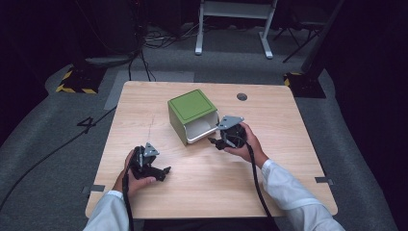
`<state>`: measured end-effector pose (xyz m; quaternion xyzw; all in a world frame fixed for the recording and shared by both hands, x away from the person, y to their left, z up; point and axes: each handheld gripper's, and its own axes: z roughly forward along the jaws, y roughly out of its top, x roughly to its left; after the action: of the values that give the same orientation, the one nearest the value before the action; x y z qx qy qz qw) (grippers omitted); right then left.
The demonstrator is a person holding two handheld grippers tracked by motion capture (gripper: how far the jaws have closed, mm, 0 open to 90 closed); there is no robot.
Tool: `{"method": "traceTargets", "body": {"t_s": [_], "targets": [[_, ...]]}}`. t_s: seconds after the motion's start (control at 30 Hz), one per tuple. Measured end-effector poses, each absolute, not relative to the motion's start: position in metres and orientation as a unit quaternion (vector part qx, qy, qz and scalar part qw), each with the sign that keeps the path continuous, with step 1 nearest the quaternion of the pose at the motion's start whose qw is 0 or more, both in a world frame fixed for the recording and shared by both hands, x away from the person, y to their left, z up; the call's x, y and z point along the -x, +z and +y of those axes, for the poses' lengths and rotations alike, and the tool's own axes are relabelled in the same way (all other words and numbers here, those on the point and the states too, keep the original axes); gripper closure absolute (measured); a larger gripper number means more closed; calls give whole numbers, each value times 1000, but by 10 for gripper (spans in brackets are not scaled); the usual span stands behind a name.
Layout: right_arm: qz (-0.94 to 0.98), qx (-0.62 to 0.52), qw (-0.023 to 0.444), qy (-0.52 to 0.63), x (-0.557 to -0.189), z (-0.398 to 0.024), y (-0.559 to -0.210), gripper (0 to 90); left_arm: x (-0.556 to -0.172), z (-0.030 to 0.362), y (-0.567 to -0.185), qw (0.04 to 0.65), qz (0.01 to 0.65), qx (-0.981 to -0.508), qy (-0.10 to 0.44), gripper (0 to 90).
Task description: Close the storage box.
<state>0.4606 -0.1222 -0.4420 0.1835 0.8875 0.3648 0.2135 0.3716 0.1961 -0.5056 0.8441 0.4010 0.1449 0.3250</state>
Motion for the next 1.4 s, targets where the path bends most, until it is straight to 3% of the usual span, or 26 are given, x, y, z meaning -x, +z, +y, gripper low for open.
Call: {"method": "traceTargets", "body": {"t_s": [0.5, 1.4], "targets": [[896, -160, 229, 346, -443, -141, -437, 243, -371, 196, -506, 325, 402, -844, 145, 5], [898, -190, 221, 330, -415, -208, -432, 213, -369, 195, -506, 325, 401, -845, 144, 5]]}}
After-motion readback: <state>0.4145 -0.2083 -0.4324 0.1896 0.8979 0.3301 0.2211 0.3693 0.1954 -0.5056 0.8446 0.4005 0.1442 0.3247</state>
